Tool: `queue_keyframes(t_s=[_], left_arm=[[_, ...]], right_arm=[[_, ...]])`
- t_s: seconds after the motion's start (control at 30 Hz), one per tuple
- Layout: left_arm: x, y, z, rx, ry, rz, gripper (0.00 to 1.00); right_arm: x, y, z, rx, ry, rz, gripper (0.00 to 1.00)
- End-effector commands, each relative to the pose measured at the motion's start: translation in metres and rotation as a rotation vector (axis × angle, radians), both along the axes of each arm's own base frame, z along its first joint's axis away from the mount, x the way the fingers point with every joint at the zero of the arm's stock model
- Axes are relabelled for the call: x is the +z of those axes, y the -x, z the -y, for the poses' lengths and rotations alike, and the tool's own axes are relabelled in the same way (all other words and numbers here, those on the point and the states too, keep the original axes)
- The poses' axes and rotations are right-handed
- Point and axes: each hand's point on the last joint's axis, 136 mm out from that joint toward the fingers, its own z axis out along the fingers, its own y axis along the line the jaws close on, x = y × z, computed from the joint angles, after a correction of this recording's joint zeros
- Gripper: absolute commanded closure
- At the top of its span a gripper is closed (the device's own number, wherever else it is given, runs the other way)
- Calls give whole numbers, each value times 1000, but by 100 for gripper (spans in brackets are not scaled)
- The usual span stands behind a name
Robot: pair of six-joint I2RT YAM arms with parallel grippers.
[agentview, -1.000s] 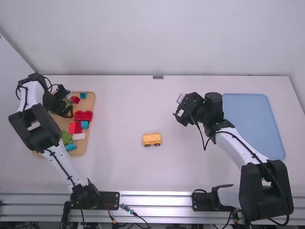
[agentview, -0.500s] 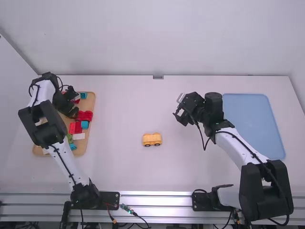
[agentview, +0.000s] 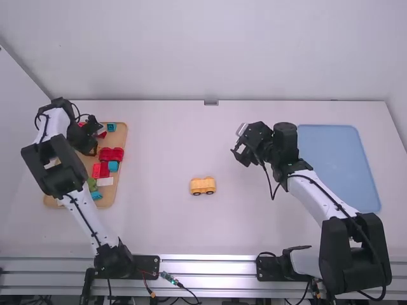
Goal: Assemble lego blocks to make yellow taxi
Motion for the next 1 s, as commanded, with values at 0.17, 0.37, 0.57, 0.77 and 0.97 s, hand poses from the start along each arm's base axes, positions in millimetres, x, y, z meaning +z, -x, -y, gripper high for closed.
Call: queue_keyframes(t_s=[0.17, 0.37, 0.57, 0.77, 0.97], left_arm=[[-6, 6, 3, 13, 106, 27, 51], [-5, 6, 6, -15, 161, 55, 45], [-9, 5, 5, -16, 154, 63, 45], [-24, 10, 2, -14, 128, 45, 45], [-34, 11, 1, -11, 115, 46, 47]], right_arm=[[4, 1, 1, -4, -11, 3, 1], [4, 1, 1, -4, -11, 4, 1], [3, 2, 1, -4, -10, 0, 1], [3, 2, 1, -4, -10, -2, 1], [3, 1, 1, -4, -10, 1, 1]])
